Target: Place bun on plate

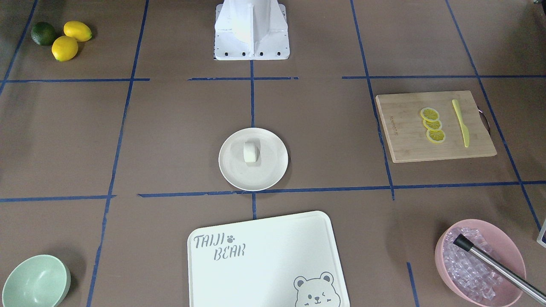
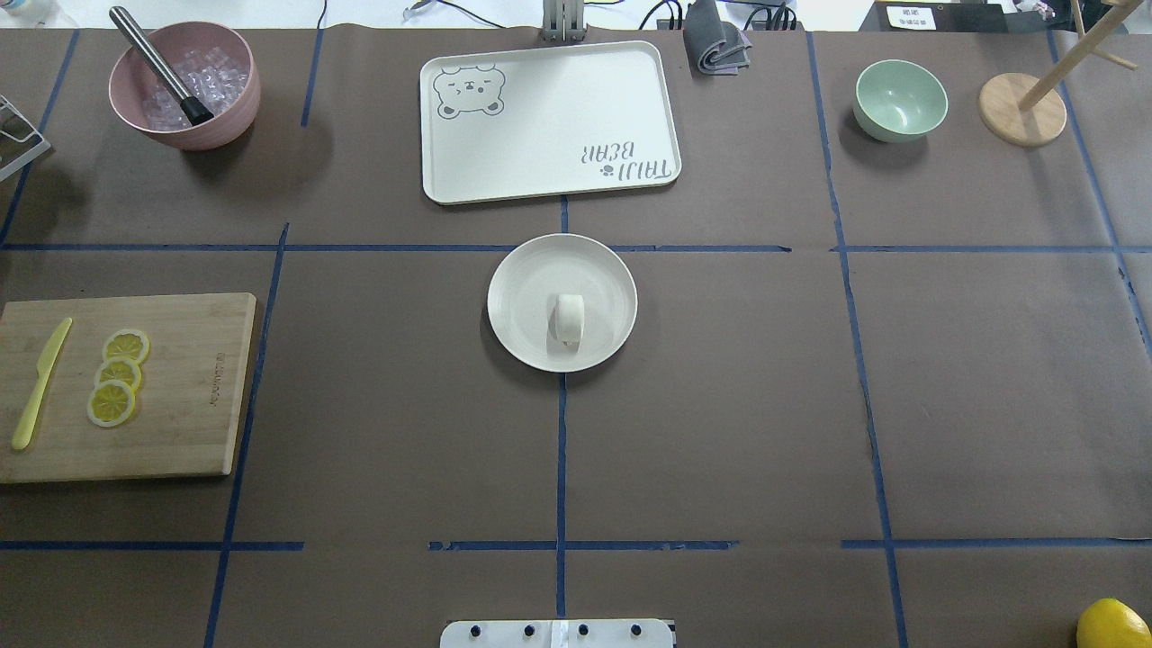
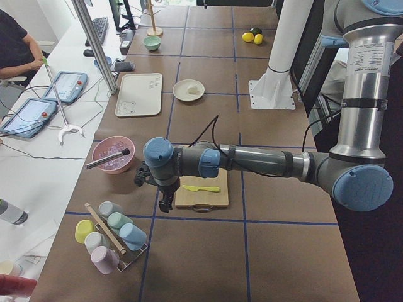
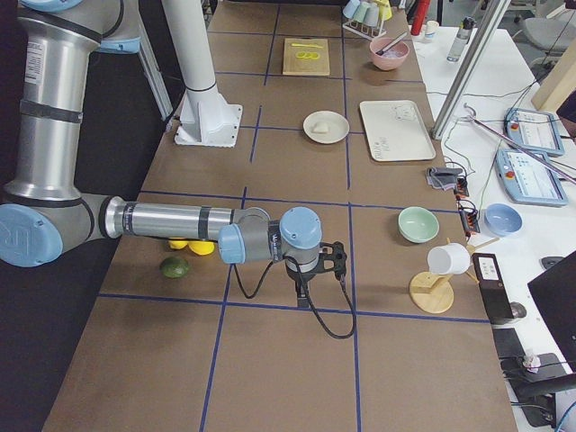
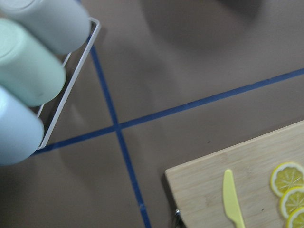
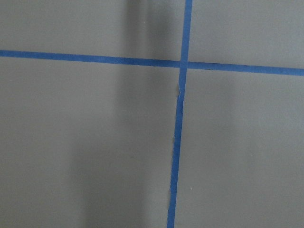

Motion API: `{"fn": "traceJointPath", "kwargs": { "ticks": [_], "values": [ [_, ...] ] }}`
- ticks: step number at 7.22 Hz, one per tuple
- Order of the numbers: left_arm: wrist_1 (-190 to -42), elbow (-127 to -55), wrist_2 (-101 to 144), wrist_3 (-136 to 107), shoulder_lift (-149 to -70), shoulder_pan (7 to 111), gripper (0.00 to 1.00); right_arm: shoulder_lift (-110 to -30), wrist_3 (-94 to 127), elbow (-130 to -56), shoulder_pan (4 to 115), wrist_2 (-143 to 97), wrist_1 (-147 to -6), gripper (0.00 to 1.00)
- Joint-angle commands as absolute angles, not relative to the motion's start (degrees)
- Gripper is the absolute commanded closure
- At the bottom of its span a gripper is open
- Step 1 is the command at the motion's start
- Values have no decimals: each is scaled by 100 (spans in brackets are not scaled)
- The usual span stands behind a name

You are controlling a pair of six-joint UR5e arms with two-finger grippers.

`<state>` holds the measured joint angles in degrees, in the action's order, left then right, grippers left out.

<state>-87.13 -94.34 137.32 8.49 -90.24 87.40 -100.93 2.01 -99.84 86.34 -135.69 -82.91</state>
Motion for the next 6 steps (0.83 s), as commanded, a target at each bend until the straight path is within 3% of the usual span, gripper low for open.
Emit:
{"fn": "traceJointPath", "kwargs": {
  "ticks": [1, 6],
  "values": [
    [-8736, -9474, 13737, 817, -8878, 8745, 0, -10072, -340, -10203, 8719, -13562, -8988, 0],
    [-8798, -9510, 13755, 870, -8807, 8736, 0, -10072, -404, -10257, 8684, -13500, -9061, 0]
  ]
}}
